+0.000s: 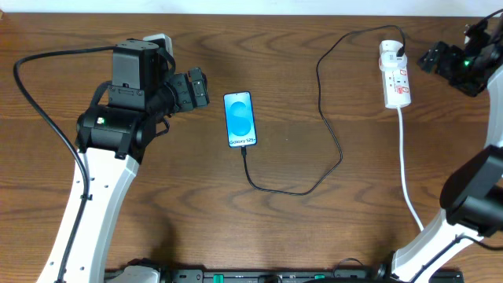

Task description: Plug charger to phone and switch on socket

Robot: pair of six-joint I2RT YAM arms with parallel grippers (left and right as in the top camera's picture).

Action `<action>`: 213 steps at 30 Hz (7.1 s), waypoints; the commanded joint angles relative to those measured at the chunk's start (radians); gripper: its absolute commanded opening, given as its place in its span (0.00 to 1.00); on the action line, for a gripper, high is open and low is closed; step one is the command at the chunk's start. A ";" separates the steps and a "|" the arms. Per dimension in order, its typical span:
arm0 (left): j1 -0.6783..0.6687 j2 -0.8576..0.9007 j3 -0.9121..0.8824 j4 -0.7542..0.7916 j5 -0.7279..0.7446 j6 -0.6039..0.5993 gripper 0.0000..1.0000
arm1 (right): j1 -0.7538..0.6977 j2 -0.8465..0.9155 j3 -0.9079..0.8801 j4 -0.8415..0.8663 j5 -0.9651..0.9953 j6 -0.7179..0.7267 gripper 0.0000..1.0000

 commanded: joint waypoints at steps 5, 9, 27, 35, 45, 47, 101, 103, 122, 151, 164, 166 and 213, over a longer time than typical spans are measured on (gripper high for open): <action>0.000 -0.005 0.003 0.000 -0.009 0.010 0.98 | -0.015 0.116 -0.006 0.115 0.009 0.046 0.99; 0.000 -0.005 0.003 0.001 -0.009 0.010 0.98 | -0.029 0.165 -0.006 0.152 0.005 0.073 0.99; 0.000 -0.005 0.003 0.001 -0.009 0.010 0.98 | -0.037 0.277 -0.006 0.275 -0.003 0.042 0.99; 0.000 -0.005 0.003 0.000 -0.009 0.010 0.98 | -0.008 0.290 -0.006 0.302 0.018 -0.032 0.99; 0.000 -0.005 0.003 0.000 -0.009 0.010 0.98 | 0.035 0.290 -0.006 0.318 0.160 -0.130 0.97; 0.000 -0.005 0.003 0.000 -0.009 0.010 0.98 | 0.038 0.290 -0.006 0.317 0.187 -0.130 0.97; 0.000 -0.005 0.003 0.000 -0.009 0.010 0.98 | 0.040 0.352 -0.006 0.359 0.101 -0.052 0.95; 0.000 -0.005 0.003 0.000 -0.009 0.010 0.98 | 0.042 0.352 -0.006 0.357 0.101 -0.052 0.95; 0.000 -0.005 0.003 0.000 -0.009 0.010 0.98 | 0.085 0.352 -0.006 0.345 0.106 -0.083 0.90; 0.000 -0.005 0.003 0.000 -0.009 0.010 0.98 | 0.150 0.389 -0.006 0.290 0.108 -0.124 0.88; 0.000 -0.005 0.003 0.000 -0.009 0.010 0.98 | 0.161 0.390 -0.006 0.287 0.048 -0.122 0.79; 0.000 -0.005 0.003 0.000 -0.009 0.010 0.98 | 0.161 0.390 -0.006 0.286 0.040 -0.122 0.70; 0.000 -0.005 0.003 0.000 -0.009 0.010 0.98 | 0.050 -0.413 -0.004 -0.219 0.053 -0.132 0.84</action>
